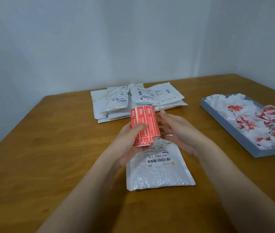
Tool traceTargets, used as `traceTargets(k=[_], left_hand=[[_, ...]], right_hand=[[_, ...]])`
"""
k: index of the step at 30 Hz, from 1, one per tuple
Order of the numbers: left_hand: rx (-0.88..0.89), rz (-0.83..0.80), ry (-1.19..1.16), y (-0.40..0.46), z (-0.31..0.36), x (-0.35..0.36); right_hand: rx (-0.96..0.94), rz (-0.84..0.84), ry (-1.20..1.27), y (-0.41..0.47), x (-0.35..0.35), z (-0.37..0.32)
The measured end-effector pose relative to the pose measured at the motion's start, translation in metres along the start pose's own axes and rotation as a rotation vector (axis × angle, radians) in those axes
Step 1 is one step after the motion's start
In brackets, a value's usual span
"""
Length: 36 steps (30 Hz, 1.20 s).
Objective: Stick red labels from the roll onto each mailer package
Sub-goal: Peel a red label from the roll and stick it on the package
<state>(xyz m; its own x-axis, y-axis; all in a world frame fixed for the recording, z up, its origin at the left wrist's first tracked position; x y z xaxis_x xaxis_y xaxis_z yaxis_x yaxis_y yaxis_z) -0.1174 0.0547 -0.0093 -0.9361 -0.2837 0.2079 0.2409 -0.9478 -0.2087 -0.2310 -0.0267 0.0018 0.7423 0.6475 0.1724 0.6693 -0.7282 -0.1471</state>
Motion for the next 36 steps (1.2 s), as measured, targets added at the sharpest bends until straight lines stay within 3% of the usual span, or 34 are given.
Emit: traceTargets(k=[13, 23, 33, 36], left_hand=[[-0.046, 0.019, -0.002, -0.005, -0.001, -0.011], [-0.023, -0.008, 0.196, -0.008, 0.003, -0.014], [-0.078, 0.032, -0.035, -0.011, -0.001, -0.023], [-0.092, 0.035, 0.009, -0.013, 0.001, -0.025]], right_hand=[[-0.067, 0.099, 0.179, 0.004, 0.000, 0.000], [-0.074, 0.108, 0.042, 0.003, 0.005, -0.003], [-0.035, 0.064, 0.090, 0.001, 0.020, 0.000], [-0.050, 0.083, 0.034, 0.001, 0.022, 0.000]])
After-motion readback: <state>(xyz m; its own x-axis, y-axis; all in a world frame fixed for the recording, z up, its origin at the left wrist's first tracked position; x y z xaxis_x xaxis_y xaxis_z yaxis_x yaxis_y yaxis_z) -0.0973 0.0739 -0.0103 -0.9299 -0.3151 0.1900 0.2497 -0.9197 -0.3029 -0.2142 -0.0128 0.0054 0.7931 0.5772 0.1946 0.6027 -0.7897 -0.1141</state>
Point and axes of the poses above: each hand's wrist, its own y-axis towards the middle knuckle, its own x-axis out of the palm, z = x × y, the point moved 6 cm from there along y, towards the middle knuckle, and after that the axes turned 6 degrees about y, right-handed, at the moved point
